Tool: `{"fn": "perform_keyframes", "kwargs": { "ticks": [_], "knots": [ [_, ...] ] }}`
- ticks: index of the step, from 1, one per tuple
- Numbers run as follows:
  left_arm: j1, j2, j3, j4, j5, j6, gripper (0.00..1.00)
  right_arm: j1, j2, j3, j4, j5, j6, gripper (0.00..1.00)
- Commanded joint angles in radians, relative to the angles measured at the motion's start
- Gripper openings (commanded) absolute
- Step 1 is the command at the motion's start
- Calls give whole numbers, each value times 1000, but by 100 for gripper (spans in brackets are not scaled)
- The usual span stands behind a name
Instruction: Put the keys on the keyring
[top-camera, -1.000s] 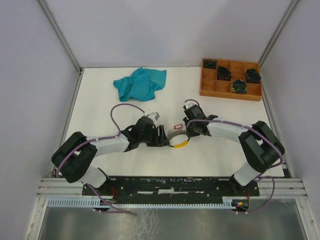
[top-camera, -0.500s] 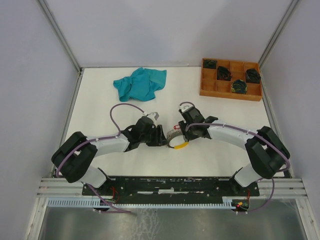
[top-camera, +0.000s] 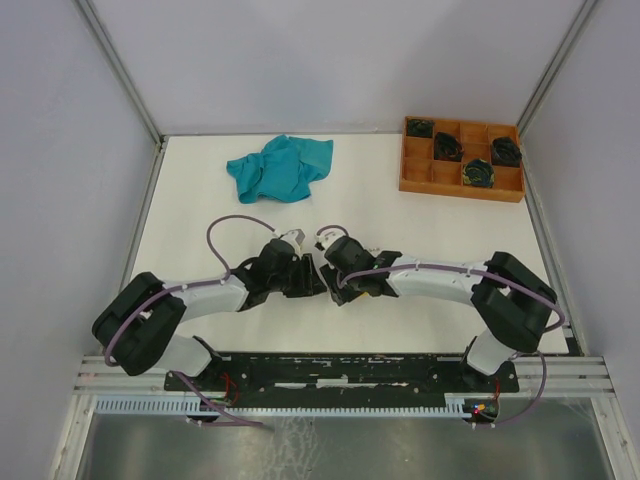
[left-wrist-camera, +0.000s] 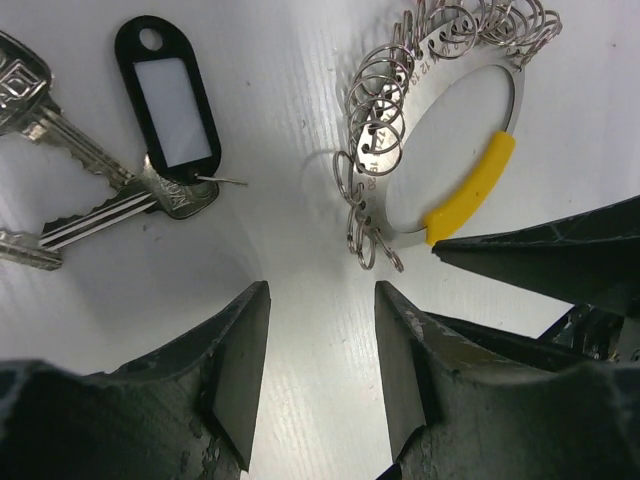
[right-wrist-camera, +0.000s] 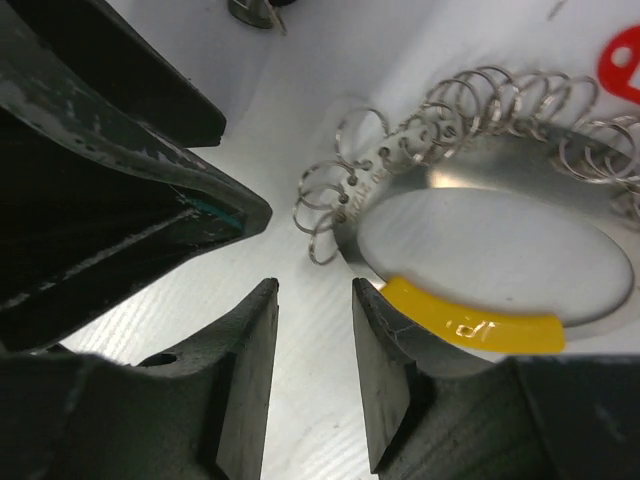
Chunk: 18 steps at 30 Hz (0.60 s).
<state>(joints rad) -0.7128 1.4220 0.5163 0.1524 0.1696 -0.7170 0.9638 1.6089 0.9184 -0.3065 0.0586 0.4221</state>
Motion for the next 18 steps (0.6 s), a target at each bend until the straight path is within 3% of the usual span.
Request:
{"fn": "perform_keyframes", "kwargs": {
  "ticks": [1, 18],
  "knots": [
    [21, -61, -29, 56, 18, -40, 53, 35, 42, 70, 53, 34, 16, 43],
    [37, -72, -46, 61, 38, -31, 53, 52, 117, 125, 1, 129, 5, 33]
  ]
}}
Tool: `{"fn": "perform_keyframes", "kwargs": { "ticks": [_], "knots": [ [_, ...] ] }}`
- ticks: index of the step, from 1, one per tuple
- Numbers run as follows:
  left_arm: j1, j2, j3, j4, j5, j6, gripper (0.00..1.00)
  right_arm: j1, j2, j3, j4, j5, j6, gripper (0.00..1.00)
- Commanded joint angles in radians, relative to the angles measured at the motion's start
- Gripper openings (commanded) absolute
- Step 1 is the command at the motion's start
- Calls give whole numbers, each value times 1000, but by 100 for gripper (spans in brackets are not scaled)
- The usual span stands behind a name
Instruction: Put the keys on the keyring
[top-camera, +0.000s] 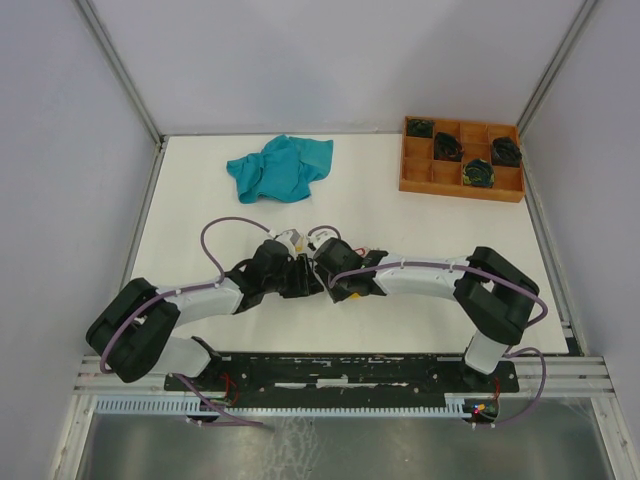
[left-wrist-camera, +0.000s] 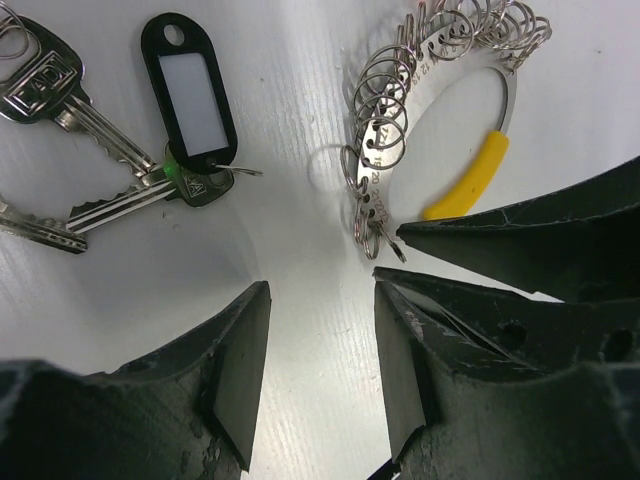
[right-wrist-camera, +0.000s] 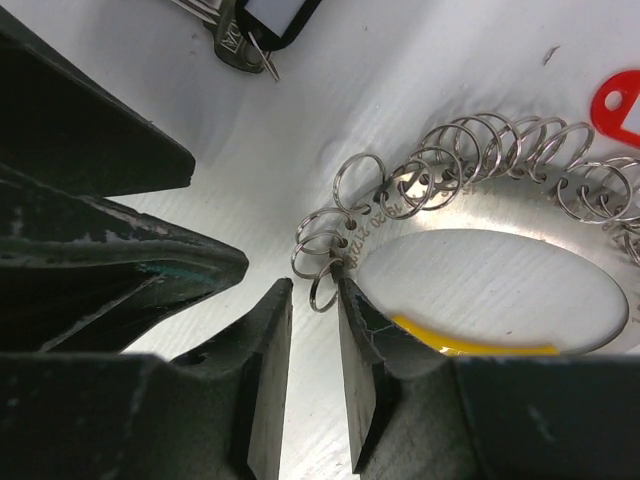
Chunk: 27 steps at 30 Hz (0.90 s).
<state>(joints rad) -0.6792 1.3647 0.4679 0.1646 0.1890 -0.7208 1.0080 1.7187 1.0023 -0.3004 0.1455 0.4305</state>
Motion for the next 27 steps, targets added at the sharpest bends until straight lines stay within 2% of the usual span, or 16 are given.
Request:
{"fn": "perform_keyframes", "kwargs": {
  "ticks": [1, 7, 13, 17, 27],
  "knots": [
    [2, -15, 2, 49, 21, -28, 53, 7, 7, 42, -10, 48, -5, 33],
    [4, -10, 5, 60, 35, -32, 53, 9, -7, 31, -37, 76, -23, 23],
    [3, -23, 11, 67, 49, -37, 53, 8, -28, 31, -50, 94, -45, 4],
    [3, -56, 12, 75, 60, -25, 54, 9, -69, 24, -63, 114, -83, 1],
    [4, -106, 48, 73, 77, -7, 54, 9, -218, -64, -1, 94, -210, 1]
  ]
}}
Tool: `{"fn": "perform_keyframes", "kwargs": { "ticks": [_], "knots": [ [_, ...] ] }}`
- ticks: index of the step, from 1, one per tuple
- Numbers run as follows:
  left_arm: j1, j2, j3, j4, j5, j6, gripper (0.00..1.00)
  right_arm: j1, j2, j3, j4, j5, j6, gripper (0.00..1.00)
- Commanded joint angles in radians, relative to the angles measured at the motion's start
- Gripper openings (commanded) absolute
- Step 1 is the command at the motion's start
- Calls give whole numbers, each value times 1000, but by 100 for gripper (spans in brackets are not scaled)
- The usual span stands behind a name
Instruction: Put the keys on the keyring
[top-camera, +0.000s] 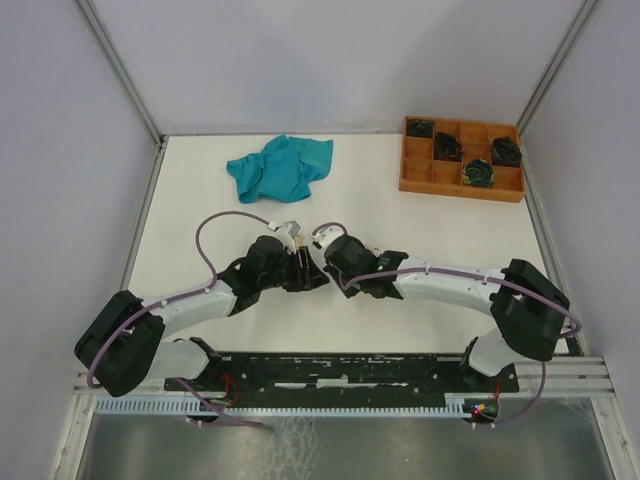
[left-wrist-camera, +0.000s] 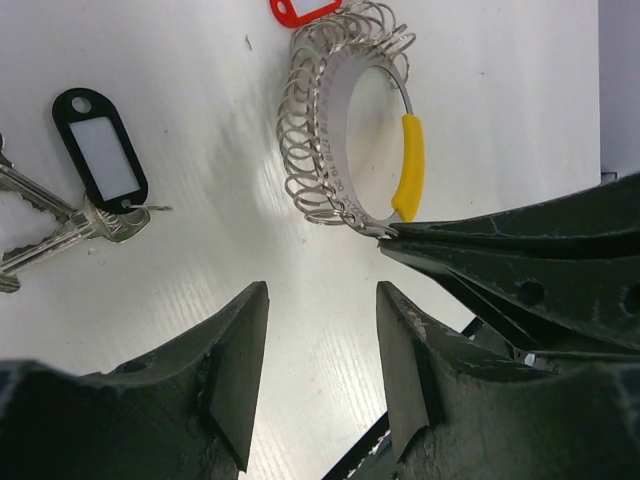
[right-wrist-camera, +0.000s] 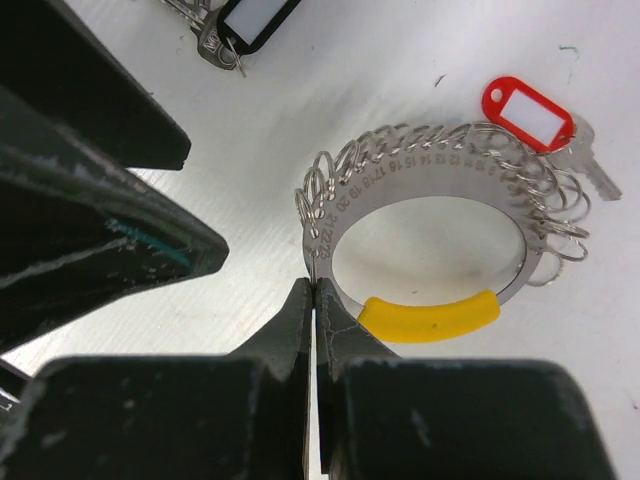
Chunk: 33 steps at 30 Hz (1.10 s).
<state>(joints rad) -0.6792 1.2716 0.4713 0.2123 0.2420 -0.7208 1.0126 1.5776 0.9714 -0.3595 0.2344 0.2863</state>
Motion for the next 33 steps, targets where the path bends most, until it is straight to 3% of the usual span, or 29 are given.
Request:
{"fn": "perform_keyframes", "kwargs": {
  "ticks": [1, 15, 24, 33],
  "knots": [
    [4, -11, 49, 20, 24, -4, 54, 3, -92, -45, 68, 1, -73, 1],
    [4, -97, 93, 16, 6, 41, 58, -21, -382, -234, 269, -145, -166, 1],
    [3, -141, 27, 179, 88, 11, 60, -92, -496, -345, 438, -318, -148, 1],
    [-1, -83, -67, 390, 143, -41, 59, -157, -450, -365, 487, -387, -143, 1]
  ]
}}
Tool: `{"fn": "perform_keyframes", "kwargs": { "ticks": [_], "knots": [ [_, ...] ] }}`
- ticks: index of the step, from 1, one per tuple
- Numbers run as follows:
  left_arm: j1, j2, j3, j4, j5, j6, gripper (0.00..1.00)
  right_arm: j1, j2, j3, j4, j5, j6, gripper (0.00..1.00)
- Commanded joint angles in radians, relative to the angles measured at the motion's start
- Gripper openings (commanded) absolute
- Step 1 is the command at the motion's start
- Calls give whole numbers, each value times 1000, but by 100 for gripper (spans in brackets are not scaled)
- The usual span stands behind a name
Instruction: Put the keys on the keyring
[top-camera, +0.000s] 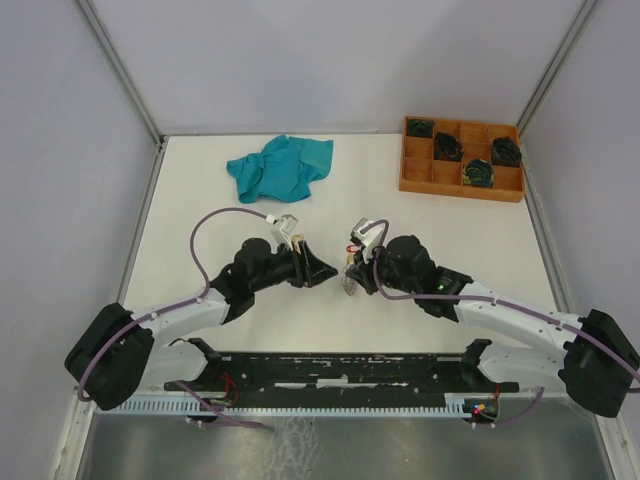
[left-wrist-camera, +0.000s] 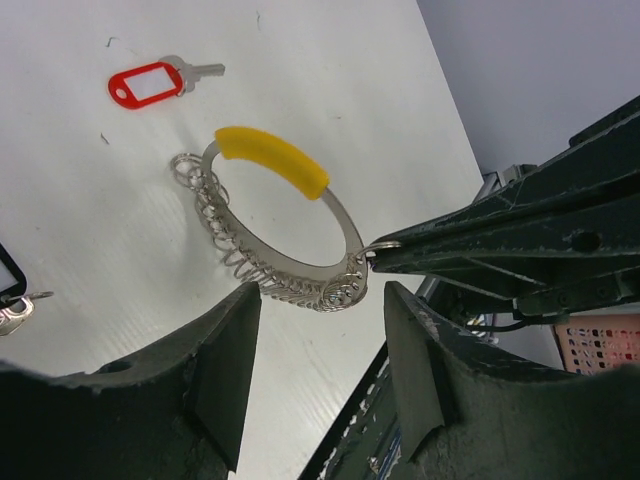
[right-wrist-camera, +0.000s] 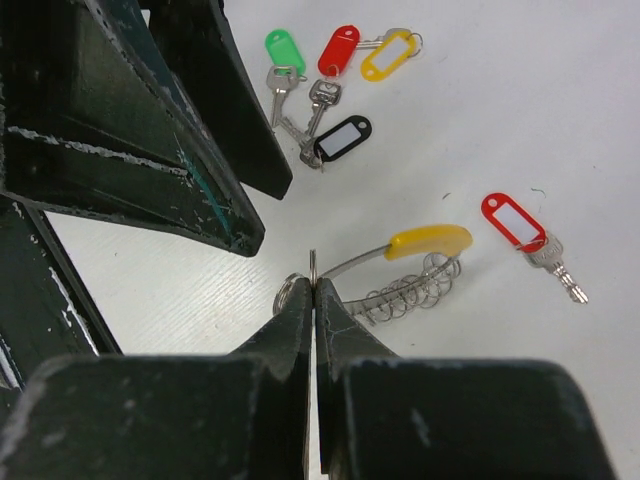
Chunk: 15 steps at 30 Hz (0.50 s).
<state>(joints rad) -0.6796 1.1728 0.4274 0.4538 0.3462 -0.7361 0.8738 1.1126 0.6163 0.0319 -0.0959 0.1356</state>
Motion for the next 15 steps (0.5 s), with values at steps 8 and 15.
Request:
{"fn": "perform_keyframes", "kwargs": {
  "ticks": [8, 15],
  "knots": [
    [0, -73, -165, 292, -44, 85, 63, -39, 53, -25, 87, -123, 12, 1],
    [0, -65, -197, 382, -70, 187, 69, -40, 68, 30, -10, -134, -18, 1]
  ]
}}
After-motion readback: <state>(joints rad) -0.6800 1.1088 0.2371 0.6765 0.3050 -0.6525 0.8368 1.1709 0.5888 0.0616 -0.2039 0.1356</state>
